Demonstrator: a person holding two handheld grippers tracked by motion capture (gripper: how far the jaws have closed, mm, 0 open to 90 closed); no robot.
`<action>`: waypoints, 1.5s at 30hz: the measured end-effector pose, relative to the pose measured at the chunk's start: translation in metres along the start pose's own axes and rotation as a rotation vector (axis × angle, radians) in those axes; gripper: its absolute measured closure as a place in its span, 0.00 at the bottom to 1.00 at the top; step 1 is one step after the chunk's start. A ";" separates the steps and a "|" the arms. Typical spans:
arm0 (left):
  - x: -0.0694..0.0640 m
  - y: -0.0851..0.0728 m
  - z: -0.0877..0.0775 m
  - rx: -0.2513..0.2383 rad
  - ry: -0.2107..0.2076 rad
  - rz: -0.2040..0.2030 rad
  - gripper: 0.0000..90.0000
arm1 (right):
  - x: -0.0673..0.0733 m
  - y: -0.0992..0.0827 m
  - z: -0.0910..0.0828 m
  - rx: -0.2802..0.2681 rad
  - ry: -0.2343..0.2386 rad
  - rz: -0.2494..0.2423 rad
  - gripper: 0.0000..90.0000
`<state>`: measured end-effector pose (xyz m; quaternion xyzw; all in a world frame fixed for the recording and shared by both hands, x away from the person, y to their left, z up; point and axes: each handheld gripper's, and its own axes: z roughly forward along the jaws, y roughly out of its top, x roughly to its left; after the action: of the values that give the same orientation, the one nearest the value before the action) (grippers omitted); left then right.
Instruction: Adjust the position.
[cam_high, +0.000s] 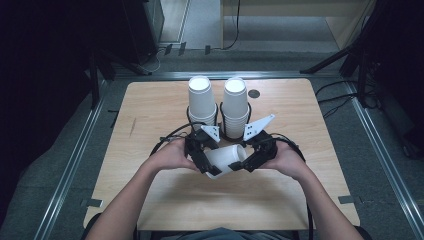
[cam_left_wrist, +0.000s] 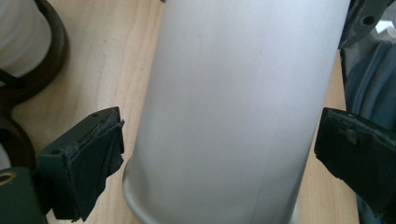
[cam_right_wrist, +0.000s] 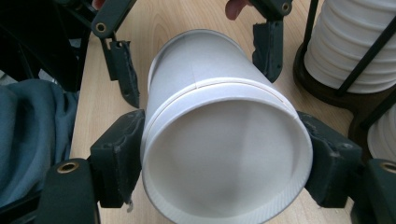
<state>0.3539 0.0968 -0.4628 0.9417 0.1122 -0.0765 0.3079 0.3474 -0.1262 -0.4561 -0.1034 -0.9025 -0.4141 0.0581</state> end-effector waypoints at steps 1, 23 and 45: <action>0.000 -0.001 -0.001 -0.012 0.011 0.001 0.01 | 0.000 0.000 -0.001 -0.005 -0.003 0.003 0.27; -0.005 -0.014 -0.011 -0.213 0.014 -0.030 0.00 | 0.005 0.001 -0.025 -0.125 -0.016 0.033 0.27; -0.006 -0.015 -0.017 -0.262 -0.012 0.006 0.13 | 0.005 0.005 -0.030 -0.202 0.028 0.063 0.24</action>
<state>0.3459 0.1182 -0.4562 0.8932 0.1167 -0.0657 0.4294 0.3438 -0.1451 -0.4321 -0.1314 -0.8515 -0.5023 0.0729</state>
